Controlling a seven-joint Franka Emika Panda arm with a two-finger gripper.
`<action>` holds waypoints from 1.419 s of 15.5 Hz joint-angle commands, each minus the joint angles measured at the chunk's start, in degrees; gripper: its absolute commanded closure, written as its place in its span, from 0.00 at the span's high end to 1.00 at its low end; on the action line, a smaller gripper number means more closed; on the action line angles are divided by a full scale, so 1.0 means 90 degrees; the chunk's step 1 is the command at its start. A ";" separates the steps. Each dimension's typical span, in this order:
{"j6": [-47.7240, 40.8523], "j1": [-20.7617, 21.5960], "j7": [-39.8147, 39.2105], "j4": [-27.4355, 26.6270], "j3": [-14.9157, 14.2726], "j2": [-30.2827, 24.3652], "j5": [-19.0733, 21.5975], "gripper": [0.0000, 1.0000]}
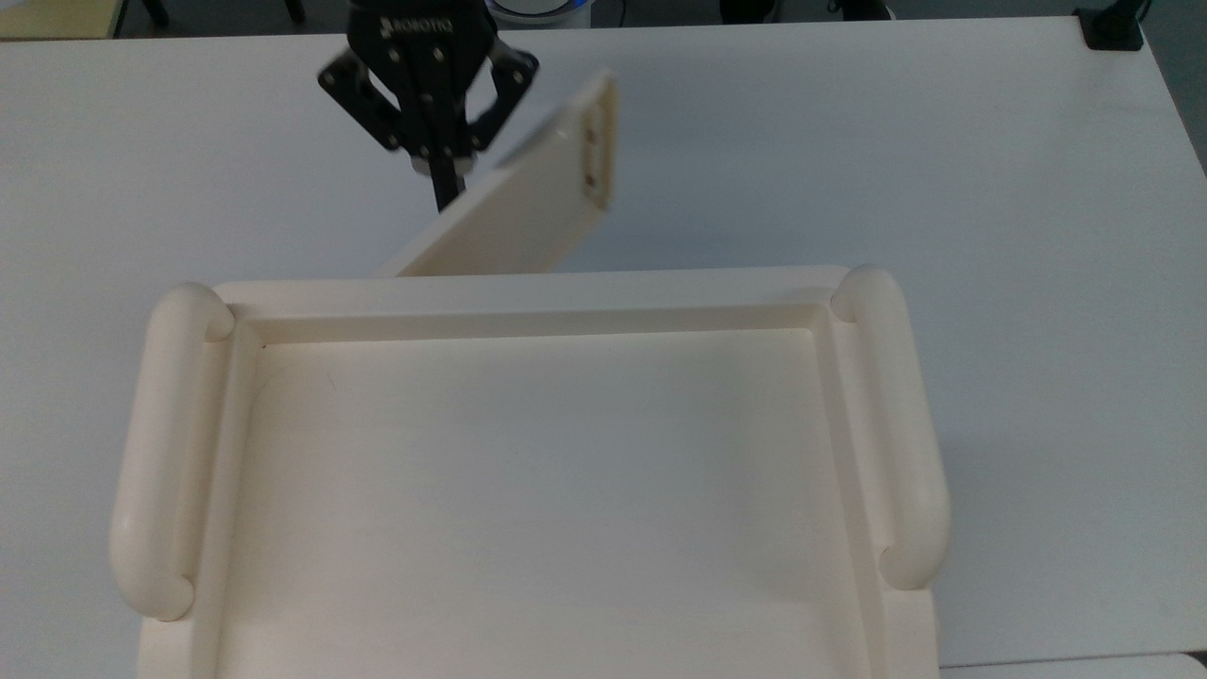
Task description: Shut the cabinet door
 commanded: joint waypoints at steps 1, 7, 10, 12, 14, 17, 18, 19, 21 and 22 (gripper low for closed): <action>0.1081 0.0256 0.0374 -0.0084 -0.0074 0.0256 0.0023 0.02; 0.1776 0.0266 0.0501 -0.0094 -0.0074 0.0393 0.0023 0.02; 0.1786 0.0266 0.0501 -0.0142 -0.0074 0.0393 0.0013 0.02; 0.1796 0.0266 0.0492 -0.0172 -0.0074 0.0412 -0.0006 0.02; 0.1815 0.0276 0.0482 -0.0153 -0.0074 0.0481 -0.0006 0.02; 0.2331 0.0354 0.0453 -0.0162 -0.0074 0.0520 -0.0016 0.02; 0.2439 0.0373 0.0443 -0.0162 -0.0074 0.0588 -0.0016 0.02; 0.2450 0.0374 0.0443 -0.0162 -0.0074 0.0588 -0.0016 0.02; 0.2450 0.0374 0.0433 -0.0162 -0.0074 0.0588 -0.0016 0.02; 0.2450 0.0374 0.0433 -0.0162 -0.0074 0.0598 -0.0026 0.02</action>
